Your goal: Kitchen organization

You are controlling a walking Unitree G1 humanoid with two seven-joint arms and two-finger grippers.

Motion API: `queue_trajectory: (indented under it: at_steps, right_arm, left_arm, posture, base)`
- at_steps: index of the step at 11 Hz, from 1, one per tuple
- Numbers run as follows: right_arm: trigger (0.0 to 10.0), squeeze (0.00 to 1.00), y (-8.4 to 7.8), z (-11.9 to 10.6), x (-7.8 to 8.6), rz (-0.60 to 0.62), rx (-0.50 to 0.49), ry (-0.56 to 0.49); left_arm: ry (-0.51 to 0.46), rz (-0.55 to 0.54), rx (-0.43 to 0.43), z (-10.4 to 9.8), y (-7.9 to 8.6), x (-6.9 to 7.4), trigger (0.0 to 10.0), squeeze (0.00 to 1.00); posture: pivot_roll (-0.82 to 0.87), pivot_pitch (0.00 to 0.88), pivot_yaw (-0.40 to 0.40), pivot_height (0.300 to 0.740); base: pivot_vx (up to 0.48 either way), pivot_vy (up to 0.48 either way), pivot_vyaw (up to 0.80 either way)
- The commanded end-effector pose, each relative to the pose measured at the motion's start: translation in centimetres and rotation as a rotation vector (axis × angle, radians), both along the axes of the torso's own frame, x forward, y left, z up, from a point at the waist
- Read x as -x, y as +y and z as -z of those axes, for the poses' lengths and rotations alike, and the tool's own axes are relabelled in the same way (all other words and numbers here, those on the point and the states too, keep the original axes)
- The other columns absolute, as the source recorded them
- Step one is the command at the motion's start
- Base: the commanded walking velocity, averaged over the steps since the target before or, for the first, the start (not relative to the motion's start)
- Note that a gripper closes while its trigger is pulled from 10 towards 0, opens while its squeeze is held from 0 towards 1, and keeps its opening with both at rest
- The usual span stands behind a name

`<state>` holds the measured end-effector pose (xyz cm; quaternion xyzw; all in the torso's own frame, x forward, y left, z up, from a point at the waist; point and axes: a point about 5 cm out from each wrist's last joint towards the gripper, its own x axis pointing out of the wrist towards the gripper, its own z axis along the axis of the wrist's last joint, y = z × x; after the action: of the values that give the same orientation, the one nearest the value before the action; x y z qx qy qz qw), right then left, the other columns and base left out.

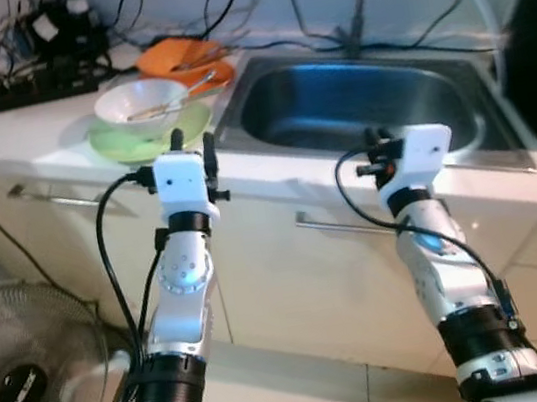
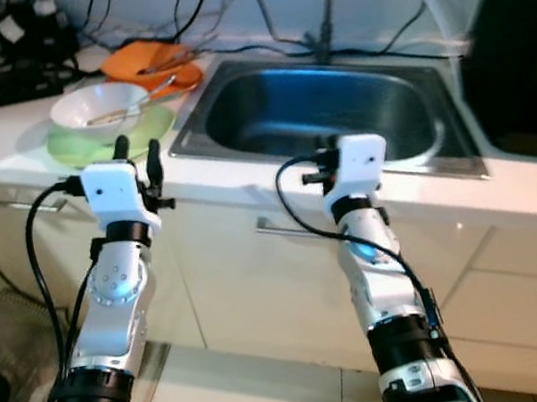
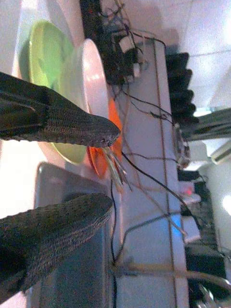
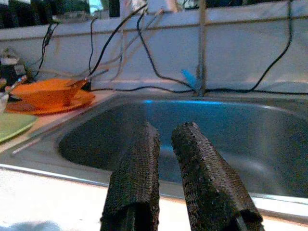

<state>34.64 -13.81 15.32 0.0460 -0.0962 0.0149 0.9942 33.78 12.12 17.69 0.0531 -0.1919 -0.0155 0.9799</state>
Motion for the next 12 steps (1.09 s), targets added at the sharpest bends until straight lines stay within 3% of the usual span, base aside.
queue_trajectory:
  at_steps: [1,4,12]
  right_arm:
    - [10.0,0.00,0.21,-0.14,-0.28,-0.007,-0.012,0.006]
    - [10.0,0.00,0.62,0.27,-0.05,-0.018,-0.002,0.012]
    - [10.0,0.00,0.83,0.48,-0.02,-0.028,-0.037,0.017]
  left_arm:
    - [0.008,-0.004,-0.010,-0.01,0.01,-0.13,10.0,0.00]
    - [0.013,0.001,-0.014,0.17,0.04,0.03,10.0,0.00]
    - [0.010,0.014,-0.009,0.09,-0.19,0.21,10.0,0.00]
  posture:
    - [0.19,0.000,-0.047,0.740]
    - [0.20,0.000,-0.042,0.740]
    - [0.20,0.000,-0.042,0.740]
  base:
    - [0.285,0.000,0.00]
    - [0.294,0.000,0.32]
    - [0.298,0.000,0.00]
